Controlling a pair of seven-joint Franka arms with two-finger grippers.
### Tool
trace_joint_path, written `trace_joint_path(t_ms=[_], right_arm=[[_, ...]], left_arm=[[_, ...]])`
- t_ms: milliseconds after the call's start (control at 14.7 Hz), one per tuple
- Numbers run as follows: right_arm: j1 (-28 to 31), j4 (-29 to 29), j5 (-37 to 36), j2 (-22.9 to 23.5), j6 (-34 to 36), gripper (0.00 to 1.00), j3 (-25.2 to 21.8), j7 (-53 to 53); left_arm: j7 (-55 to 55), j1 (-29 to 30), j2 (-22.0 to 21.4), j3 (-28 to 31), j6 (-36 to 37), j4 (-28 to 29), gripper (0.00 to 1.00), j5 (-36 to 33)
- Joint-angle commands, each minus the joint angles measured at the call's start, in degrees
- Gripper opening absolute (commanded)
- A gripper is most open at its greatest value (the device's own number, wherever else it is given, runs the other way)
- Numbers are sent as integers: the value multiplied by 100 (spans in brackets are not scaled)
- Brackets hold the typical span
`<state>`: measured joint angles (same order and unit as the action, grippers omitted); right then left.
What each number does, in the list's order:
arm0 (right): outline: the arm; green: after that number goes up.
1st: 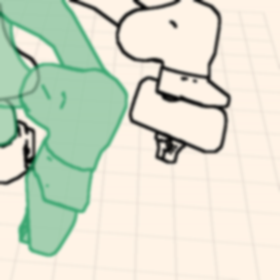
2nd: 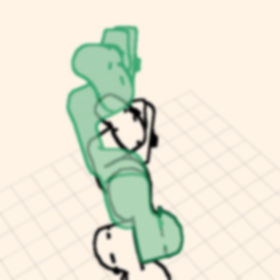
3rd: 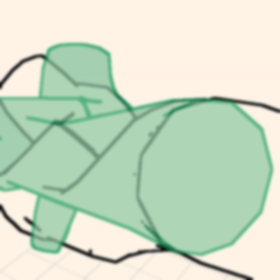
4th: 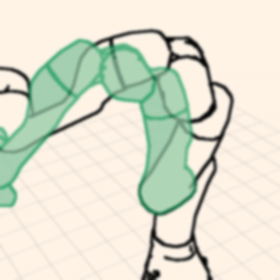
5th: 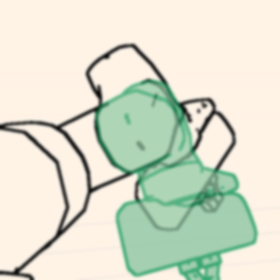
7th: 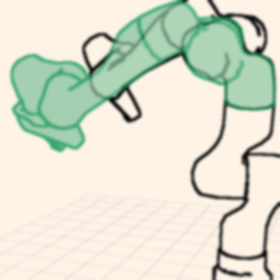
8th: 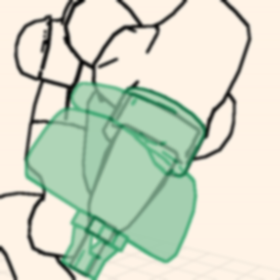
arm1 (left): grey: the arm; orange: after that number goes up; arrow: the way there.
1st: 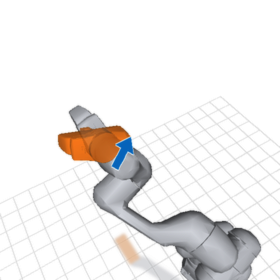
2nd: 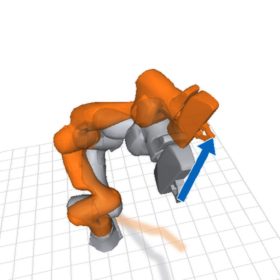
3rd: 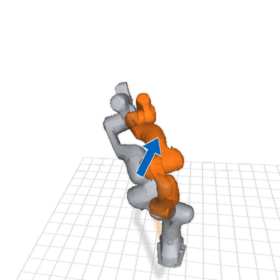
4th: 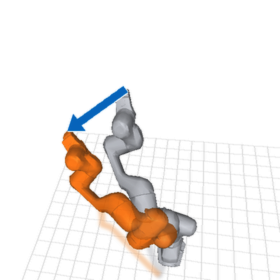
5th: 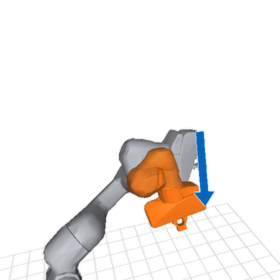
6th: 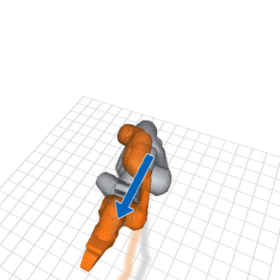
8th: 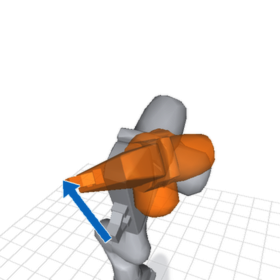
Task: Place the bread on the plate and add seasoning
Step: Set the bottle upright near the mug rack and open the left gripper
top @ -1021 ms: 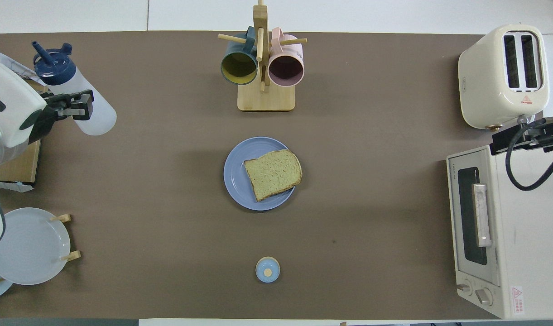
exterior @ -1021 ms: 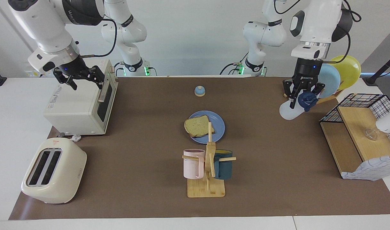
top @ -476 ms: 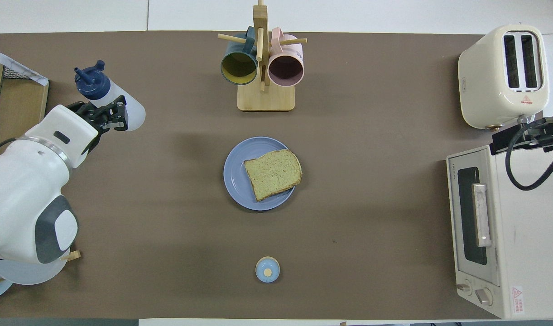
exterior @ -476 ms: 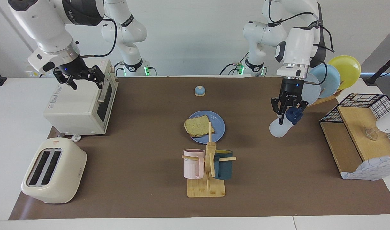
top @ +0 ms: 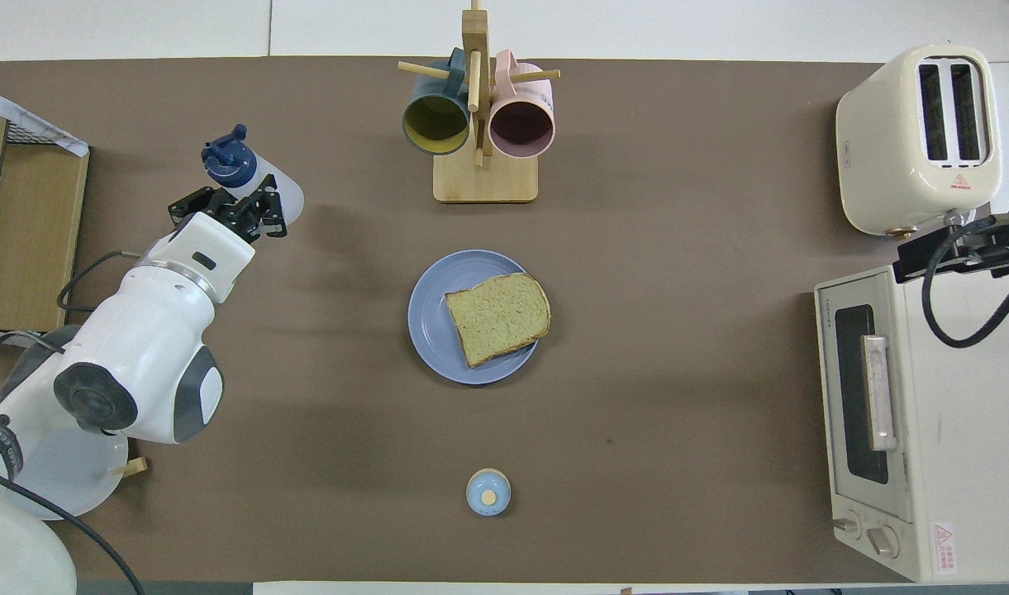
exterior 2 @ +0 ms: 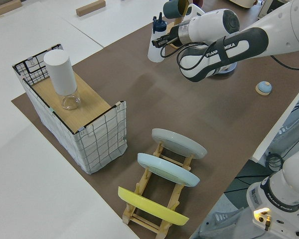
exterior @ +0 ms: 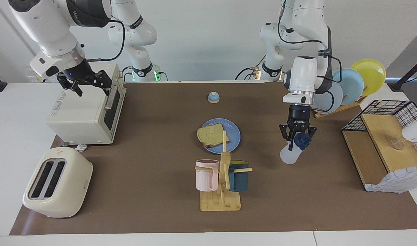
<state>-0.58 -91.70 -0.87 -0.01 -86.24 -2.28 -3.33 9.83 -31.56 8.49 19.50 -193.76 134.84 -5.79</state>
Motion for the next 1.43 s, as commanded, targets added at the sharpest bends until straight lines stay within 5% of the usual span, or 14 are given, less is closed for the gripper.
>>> trace_joint_path(t_ms=[0,1089,1293,1361], right_arm=[[5,-59,-19,-69,-16,100,-9,-133],[5,-59,-19,-69,-25,100,-9,-133],[5,-59,-19,-69,-16,100,-9,-133],[5,-59,-19,-69,-25,100,-9,-133]], left_arm=[[-7,54,371,-34,-486,-10,12,60],[-7,27,1120,-51,-707,-371,15,-177],[2,27,1137,-51,-707,-336,24,-203],[2,27,1138,-51,-707,-336,35,-212]])
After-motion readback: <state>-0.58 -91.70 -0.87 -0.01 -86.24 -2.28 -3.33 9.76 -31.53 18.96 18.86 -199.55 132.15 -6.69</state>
